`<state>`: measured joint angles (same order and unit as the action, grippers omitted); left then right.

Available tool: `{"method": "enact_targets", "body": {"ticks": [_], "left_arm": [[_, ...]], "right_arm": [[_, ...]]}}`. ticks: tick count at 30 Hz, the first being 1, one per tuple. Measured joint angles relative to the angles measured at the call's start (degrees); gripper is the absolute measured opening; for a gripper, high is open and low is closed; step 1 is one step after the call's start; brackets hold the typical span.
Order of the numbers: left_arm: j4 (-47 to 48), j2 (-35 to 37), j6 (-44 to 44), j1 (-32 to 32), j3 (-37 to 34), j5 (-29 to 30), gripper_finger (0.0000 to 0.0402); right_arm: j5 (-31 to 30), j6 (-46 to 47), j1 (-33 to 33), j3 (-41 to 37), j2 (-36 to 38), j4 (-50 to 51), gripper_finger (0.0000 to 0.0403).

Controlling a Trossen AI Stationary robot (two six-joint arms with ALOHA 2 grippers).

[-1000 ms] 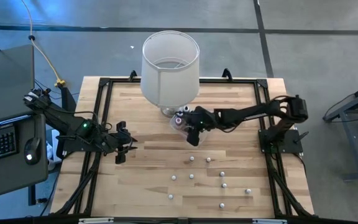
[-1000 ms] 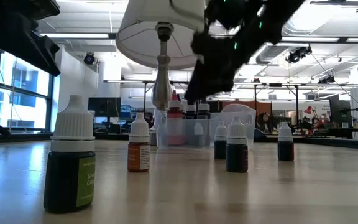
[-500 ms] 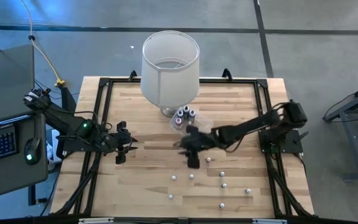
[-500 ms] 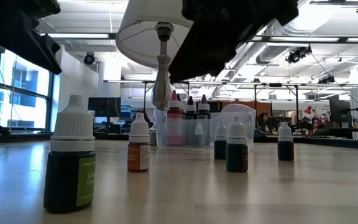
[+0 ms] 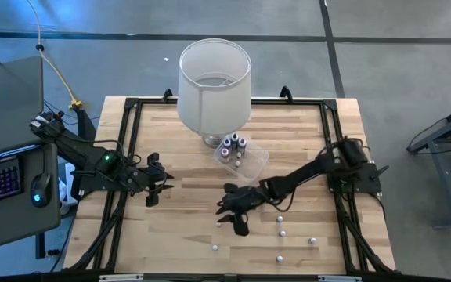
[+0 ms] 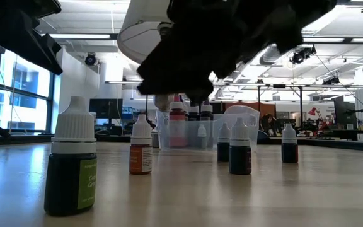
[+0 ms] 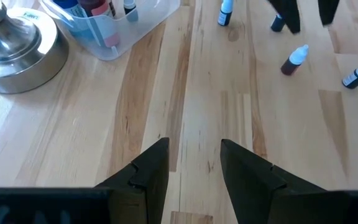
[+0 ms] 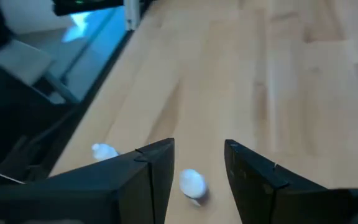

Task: Pick & Place food coloring
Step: Put the small orange food coloring bottle into the transparent bin

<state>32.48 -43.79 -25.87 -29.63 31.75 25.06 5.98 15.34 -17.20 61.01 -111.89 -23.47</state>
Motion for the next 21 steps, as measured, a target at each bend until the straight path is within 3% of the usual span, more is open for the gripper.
{"method": "enact_targets", "body": {"ticks": [5,21], "left_arm": [[-0.1,0.0,0.1,0.0,0.0,0.1,0.0142],[-1.4,0.0,0.1,0.0,0.0,0.1,0.0142]], "right_arm": [[3.5,1.7,-0.4,0.0,-3.4,-4.9,0.0134],[1.3,-1.4,-1.2,0.0,-7.9,-4.4,0.0133]]}}
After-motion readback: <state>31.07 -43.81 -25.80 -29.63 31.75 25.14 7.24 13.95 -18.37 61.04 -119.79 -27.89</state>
